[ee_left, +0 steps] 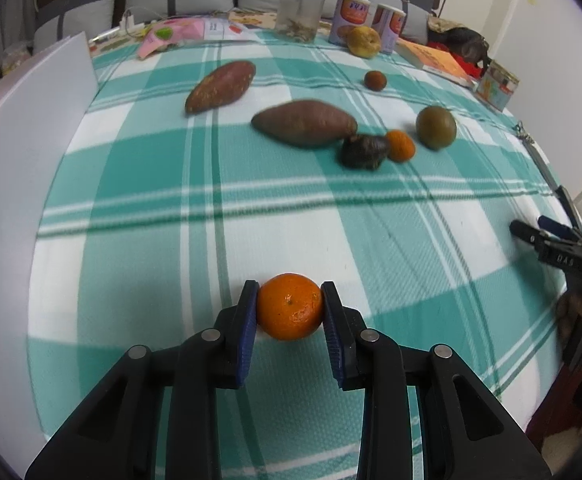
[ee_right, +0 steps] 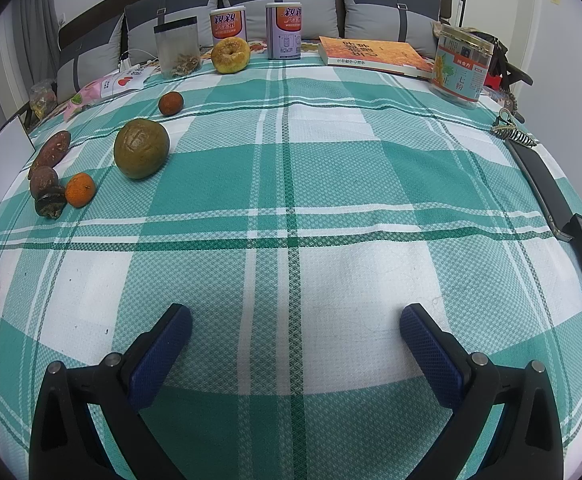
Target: Organize fruits
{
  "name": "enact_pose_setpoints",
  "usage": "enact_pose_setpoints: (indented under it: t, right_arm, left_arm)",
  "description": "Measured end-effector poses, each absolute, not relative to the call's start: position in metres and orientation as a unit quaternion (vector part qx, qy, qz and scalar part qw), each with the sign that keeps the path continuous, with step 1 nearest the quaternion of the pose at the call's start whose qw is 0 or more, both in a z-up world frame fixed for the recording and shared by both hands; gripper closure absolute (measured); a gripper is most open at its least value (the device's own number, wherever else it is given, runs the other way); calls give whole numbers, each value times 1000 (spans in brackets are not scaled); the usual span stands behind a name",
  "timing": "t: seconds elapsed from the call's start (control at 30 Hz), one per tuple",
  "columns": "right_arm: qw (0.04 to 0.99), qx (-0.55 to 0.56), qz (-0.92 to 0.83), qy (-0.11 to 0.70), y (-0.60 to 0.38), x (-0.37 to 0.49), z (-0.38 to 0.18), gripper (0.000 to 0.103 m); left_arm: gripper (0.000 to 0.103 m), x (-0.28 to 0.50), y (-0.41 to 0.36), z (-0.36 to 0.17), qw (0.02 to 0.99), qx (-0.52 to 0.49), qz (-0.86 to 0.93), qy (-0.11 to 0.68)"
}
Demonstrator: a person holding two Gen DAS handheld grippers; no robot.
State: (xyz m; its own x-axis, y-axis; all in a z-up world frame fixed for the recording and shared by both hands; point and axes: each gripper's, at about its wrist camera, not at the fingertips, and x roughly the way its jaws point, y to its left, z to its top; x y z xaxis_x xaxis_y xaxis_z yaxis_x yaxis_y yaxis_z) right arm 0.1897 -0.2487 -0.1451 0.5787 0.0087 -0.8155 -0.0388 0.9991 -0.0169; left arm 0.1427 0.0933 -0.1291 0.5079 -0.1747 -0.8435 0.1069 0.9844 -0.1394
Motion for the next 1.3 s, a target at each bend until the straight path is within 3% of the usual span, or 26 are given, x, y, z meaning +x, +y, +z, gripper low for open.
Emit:
enact_pose_setpoints:
  t: [0.03, 0.07, 0.1, 0.17, 0.47, 0.57, 0.73, 0.9, 0.93, 0.97, 1.13, 1.3]
  right_arm:
    - [888, -16, 13, 459, -249, 190, -145, 0]
    - [888, -16, 13, 459, -249, 190, -145, 0]
    - [888, -16, 13, 459, -249, 190, -145, 0]
    - [888, -16, 14, 459, -249, 190, -145, 0]
    - [881, -12, 23, 473, -250, 195, -143, 0]
    - [863, 46, 70, 499, -246, 218, -129, 0]
    - [848, 43, 150, 507, -183, 274, -97, 1]
    - [827, 59, 129, 544, -149, 323, -116, 19]
    - [822, 77, 129, 550, -151, 328, -122, 41]
    - [817, 91, 128, 555, -153, 331, -128, 55]
    - [815, 125, 159, 543, -175, 311, -120, 55]
    - [750, 8, 242, 616, -176, 258, -102, 55]
  left_arm:
    - [66, 139, 94, -131, 871, -38, -74, 484]
    - [51, 137, 95, -131, 874, -40, -73, 479]
    - [25, 134, 95, -131, 877, -39, -66, 475]
    - [9, 127, 97, -133, 883, -29, -34, 467]
    - [4, 106, 101, -144, 894, -3, -14, 447]
    - [3, 108, 99, -144, 894, -1, -15, 447]
    - [3, 107, 98, -145, 895, -1, -15, 445]
    - [3, 107, 98, -145, 895, -1, -16, 445]
    - [3, 107, 99, -145, 895, -1, -16, 445]
    - [3, 107, 99, -145, 895, -1, -16, 445]
    - [3, 106, 99, -145, 896, -2, -15, 445]
    - [3, 106, 99, -146, 896, -2, -16, 445]
